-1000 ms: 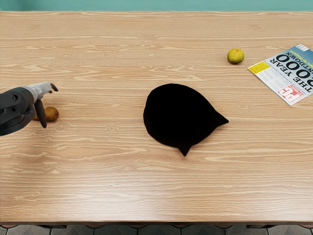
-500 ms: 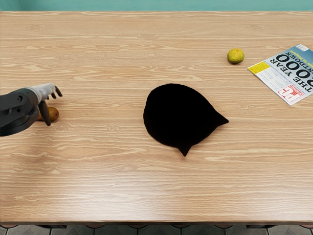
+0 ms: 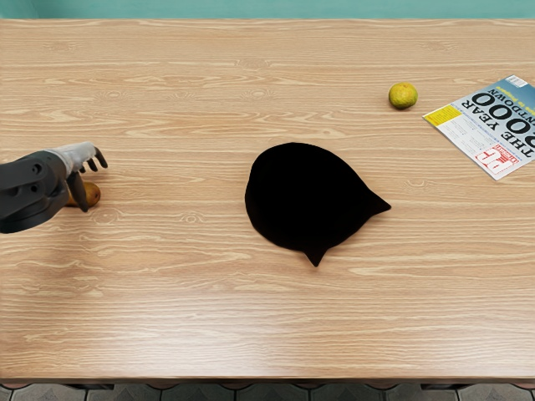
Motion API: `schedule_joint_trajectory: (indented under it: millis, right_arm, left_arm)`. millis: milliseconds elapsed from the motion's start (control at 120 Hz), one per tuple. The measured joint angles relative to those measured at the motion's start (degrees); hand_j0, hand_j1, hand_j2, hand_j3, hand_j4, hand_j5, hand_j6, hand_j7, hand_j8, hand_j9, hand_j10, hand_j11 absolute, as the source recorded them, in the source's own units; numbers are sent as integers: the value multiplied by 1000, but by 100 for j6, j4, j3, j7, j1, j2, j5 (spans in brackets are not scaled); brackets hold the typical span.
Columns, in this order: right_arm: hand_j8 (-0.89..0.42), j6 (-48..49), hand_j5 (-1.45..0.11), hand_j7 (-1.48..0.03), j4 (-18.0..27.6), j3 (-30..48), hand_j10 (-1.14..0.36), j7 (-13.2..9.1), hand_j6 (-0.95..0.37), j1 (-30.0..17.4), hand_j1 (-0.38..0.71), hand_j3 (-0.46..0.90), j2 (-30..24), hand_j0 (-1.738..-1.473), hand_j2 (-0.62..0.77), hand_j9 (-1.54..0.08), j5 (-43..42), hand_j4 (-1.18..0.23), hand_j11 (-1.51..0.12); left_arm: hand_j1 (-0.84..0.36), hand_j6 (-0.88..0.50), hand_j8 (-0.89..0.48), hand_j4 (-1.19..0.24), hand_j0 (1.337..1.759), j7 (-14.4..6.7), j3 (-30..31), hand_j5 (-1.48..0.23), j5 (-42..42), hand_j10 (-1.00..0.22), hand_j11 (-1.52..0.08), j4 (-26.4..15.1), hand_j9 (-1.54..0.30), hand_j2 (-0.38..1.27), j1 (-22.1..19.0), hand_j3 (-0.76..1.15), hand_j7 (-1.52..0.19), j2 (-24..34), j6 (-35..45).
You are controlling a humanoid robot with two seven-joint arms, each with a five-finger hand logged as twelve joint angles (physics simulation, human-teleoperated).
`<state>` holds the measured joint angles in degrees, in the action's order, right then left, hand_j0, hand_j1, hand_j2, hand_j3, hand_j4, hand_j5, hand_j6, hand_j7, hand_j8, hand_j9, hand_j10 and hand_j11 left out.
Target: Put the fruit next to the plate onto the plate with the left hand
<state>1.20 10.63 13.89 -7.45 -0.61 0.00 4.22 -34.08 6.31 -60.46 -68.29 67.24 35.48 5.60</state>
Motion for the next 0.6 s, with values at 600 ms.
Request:
schedule_joint_trajectory:
  millis: [600]
  right_arm:
    - [-27, 0, -35, -35, -6, -11, -27, -1, -27, 0, -317, 0, 0, -1658, -5, -35, 0, -27, -35]
  left_arm:
    - [-90, -379, -378, -379, 1657, 1, 56, -502, -165, -376, -506, -4, -504, 75, -90, 0, -503, -24, 208]
